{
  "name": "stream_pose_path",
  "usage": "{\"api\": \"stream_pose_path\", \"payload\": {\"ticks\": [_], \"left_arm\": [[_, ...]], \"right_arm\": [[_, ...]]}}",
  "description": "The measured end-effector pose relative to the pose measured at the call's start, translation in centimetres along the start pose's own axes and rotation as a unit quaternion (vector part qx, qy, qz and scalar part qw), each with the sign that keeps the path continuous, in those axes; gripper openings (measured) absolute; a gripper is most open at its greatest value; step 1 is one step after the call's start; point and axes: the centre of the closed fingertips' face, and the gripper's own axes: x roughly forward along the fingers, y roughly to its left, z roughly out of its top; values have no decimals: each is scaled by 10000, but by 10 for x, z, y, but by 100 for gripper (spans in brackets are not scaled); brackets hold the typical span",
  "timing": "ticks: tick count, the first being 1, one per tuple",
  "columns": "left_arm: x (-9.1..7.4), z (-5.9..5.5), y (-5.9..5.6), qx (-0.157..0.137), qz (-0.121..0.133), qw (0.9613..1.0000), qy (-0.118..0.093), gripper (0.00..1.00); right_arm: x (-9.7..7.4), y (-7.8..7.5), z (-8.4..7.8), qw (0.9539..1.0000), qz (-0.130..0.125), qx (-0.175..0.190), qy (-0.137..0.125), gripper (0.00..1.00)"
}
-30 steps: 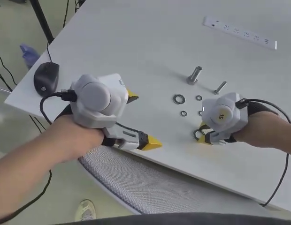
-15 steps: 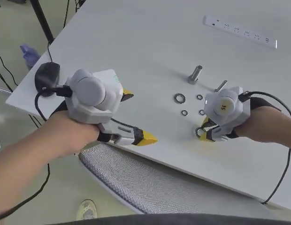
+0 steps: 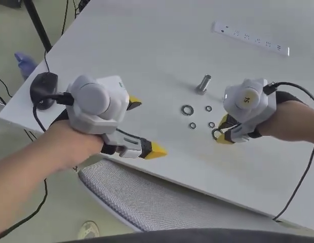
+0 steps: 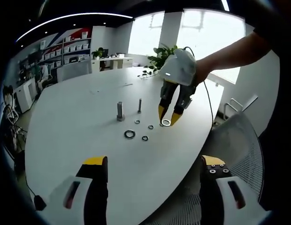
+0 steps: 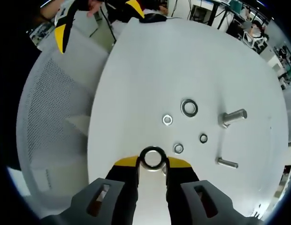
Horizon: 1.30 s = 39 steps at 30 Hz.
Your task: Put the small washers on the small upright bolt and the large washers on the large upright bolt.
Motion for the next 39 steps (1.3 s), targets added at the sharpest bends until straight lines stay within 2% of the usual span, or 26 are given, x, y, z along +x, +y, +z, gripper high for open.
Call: {"api": "stream_pose_path", "payload": {"ticks": [8,12,13,18,20,27,31,39], "left_arm": [[3,3,-2,73,-62,9999,31,81],[4,2,-3,78,-72,9999,45,80],[4,2,-3,72,-71,9999,40,80],[6,2,-2,81,-86,9999,65,81],[7,2,-1,72,-91,9999,68,81],[9,2,1,71,-113,9999,101,80],[9,2,1,82,-124,9998,113,80],[9,0,2,74,-129,9998,142,80]], "right_arm": [[-21,-9,8,10000,-89,14,-32,21],[-27,-19,7,9999,-103,-1,38,21],[-28,-20,5,9999,-48,26,128,21],[-35,-34,6,9999,-64,49,148,21],[-36,-50,5,9998,-68,52,176,21],[-45,-71,15,9997,-154,108,137,21],[-46,-81,19,9996,-233,117,99,21],[-45,-100,25,9996,-230,108,118,21]]}}
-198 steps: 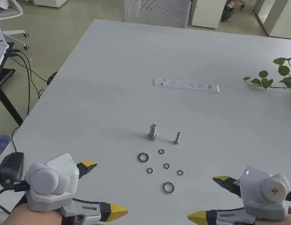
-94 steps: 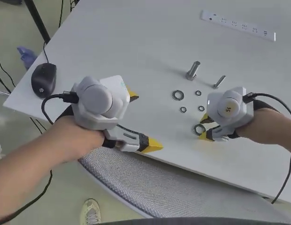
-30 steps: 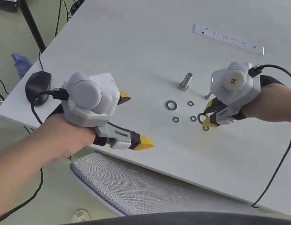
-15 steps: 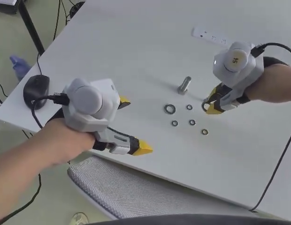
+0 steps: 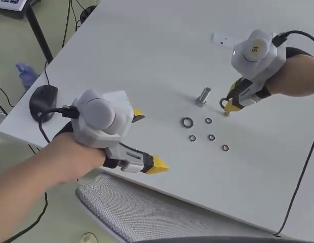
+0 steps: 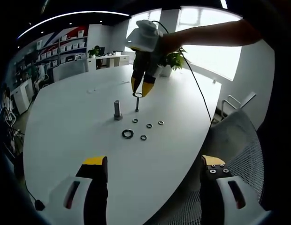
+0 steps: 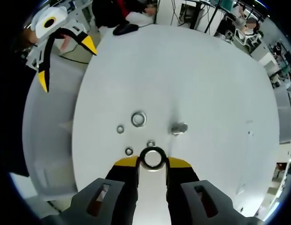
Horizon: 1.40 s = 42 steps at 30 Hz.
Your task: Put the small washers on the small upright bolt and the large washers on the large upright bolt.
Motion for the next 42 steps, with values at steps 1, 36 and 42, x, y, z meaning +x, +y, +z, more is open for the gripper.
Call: {"api": "stream_pose_path", "payload": {"ticks": [1,36,42], "left_arm": [[0,0,0,-2,-3,10000,-2,81],[0,-11,7,-8,50,10000,47,92],[0,-12,10,-13,57,10000,58,91]], "right_arm": [[1,-3,1,10000,6,19,-13,21],[34,-46,30,9997,-191,154,-90,21],[36,-49,31,9996,-149,215,-121,21]]}}
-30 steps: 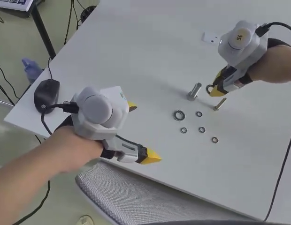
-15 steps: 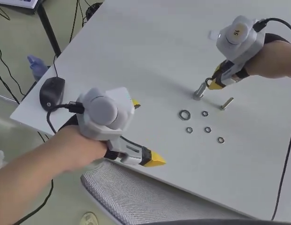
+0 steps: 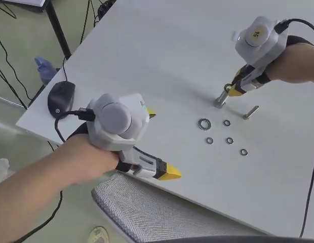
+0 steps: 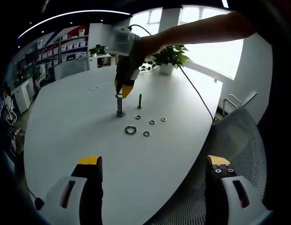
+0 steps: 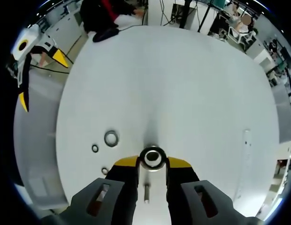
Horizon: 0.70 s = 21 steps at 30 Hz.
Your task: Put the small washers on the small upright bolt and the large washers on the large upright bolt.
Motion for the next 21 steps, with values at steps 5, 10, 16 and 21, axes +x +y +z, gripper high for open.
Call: {"api": "stream_pose_path", "payload": {"ticks": [5,10,16,21], "left_arm": [[0,-2,0,-23,-4,10000,30,90],[-1,-3,0,-41,-7,10000,25,89],[-3,-4,0,-52,-6,10000,49,88],[-4,-7,0,-70,-10,9999,74,87]], "right_arm": [[8,2,0,9999,21,-86,91,21],[12,1,0,9999,37,-81,127,22],[15,2,-1,9997,61,-110,191,22],[21,2,-3,9995,83,-135,276,22]]}}
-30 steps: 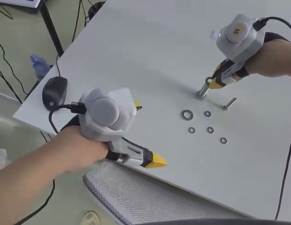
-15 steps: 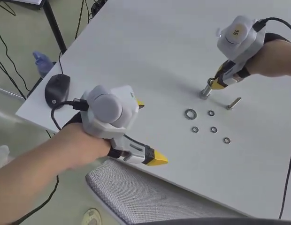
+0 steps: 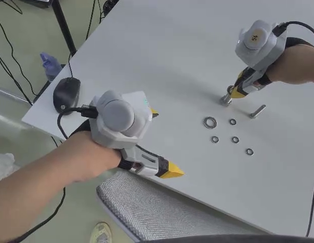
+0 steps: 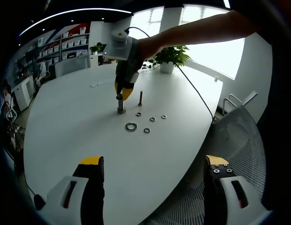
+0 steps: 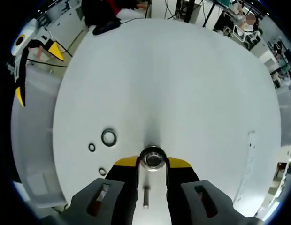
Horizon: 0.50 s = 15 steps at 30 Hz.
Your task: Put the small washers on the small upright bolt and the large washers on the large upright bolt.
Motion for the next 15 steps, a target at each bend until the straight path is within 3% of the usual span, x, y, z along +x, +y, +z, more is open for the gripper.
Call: {"api": "stream_pose_path", "payload": {"ticks": [15], "left_arm": [[-6,-4,3,-75,50,9999,51,86]], "right_arm": [[23,-3,-6,9999,42,12,125,22]]}}
